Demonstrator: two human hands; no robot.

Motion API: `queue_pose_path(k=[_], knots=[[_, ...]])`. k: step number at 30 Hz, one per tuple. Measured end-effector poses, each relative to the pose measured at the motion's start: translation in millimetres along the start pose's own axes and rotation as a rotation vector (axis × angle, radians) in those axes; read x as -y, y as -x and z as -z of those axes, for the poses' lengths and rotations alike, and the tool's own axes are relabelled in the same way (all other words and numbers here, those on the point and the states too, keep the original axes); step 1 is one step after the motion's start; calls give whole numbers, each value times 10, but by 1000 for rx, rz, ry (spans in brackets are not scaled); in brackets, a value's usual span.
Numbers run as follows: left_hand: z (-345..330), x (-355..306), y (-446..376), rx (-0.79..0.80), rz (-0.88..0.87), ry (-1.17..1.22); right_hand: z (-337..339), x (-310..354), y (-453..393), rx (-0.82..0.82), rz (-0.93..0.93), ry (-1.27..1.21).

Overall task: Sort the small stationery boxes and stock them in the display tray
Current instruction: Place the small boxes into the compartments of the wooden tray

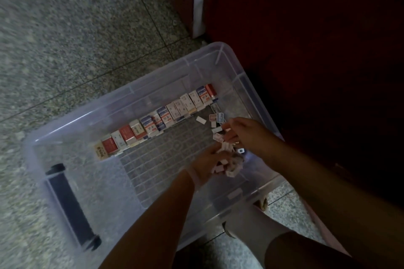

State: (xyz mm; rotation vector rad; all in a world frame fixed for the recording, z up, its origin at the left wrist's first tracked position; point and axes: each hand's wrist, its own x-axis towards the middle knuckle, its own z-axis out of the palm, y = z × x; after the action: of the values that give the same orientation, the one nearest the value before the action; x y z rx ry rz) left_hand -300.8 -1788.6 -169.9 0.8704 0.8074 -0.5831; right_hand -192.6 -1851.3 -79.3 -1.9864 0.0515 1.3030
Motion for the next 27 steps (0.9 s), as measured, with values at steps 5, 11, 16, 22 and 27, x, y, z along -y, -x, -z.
queue_pose_path(k=[5, 11, 16, 22, 27], knots=[[101, -148, 466, 93, -70, 423, 26, 114, 250, -7, 42, 54], [156, -376, 999, 231, -140, 673, -34, 298, 628, -13, 161, 205], [18, -588, 1561, 289, -285, 656, -103, 555, 1156, 137, 297, 294], [-213, -788, 2178, 437, -433, 658, -172, 733, 1773, 30, 683, 563], [-286, -753, 2528, 386, -501, 612, -150, 787, 2200, -147, 860, 657]])
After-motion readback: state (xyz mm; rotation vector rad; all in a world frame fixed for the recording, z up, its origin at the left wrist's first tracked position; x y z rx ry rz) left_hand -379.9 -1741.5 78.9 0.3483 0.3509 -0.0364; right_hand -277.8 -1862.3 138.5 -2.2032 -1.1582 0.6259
